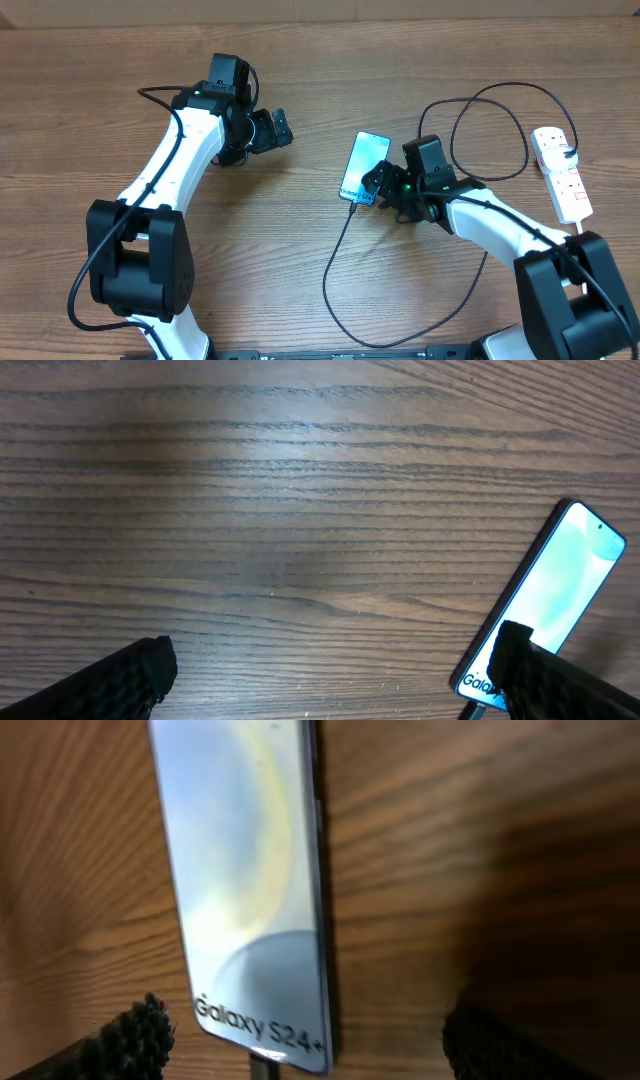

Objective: Plug charger to phone and switch on socket

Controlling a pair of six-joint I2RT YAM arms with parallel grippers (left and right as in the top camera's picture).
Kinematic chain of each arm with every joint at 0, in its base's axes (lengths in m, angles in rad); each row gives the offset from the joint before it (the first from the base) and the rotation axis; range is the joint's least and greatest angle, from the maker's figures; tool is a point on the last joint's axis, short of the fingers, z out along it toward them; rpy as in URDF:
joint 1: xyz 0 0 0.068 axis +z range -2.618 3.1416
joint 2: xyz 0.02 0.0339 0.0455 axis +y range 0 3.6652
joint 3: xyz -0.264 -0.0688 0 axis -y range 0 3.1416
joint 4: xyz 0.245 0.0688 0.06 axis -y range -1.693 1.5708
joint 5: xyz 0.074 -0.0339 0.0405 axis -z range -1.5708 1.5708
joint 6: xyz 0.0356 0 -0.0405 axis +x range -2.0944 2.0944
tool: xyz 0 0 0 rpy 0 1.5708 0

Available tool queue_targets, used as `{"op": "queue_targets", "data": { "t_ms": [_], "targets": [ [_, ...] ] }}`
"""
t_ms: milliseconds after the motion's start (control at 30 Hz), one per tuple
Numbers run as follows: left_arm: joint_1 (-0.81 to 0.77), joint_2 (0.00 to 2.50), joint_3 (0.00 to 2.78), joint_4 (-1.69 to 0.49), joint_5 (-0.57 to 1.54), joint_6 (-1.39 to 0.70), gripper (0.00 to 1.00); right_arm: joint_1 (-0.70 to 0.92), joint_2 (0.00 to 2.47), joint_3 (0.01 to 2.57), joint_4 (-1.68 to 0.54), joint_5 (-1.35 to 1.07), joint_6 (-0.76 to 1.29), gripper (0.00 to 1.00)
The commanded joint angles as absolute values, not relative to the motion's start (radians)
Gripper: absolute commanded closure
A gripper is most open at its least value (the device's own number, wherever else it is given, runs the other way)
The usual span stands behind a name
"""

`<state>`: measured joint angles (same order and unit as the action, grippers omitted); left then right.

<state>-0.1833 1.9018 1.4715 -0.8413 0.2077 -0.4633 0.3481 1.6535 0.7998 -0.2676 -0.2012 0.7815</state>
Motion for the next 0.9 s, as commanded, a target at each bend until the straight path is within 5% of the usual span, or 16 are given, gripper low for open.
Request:
{"op": "queue_targets", "data": {
  "t_ms": [0, 200, 567, 867],
  "targets": [
    [-0.185, 1.877, 1.472, -0.84, 0.199, -0.445, 0.0, 0.345, 1.572, 0.787, -0.289, -0.181, 0.765, 0.18],
    [-0.185, 1.877, 1.472, -0.84, 0.199, -0.445, 0.0, 0.33, 1.461, 0.794, -0.368, -0.181, 0.717, 0.46],
    [-0.184, 1.877, 1.472, -0.839, 0.199, -0.445, 0.01, 0.3, 1.378, 1.079, -0.815, -0.183, 0.541, 0.67],
    [-0.184, 1.877, 1.472, -0.838, 0.199, -0.445, 0.01, 0.196, 1.378, 1.266, -1.06, -0.135, 0.416, 0.69]
  ]
}}
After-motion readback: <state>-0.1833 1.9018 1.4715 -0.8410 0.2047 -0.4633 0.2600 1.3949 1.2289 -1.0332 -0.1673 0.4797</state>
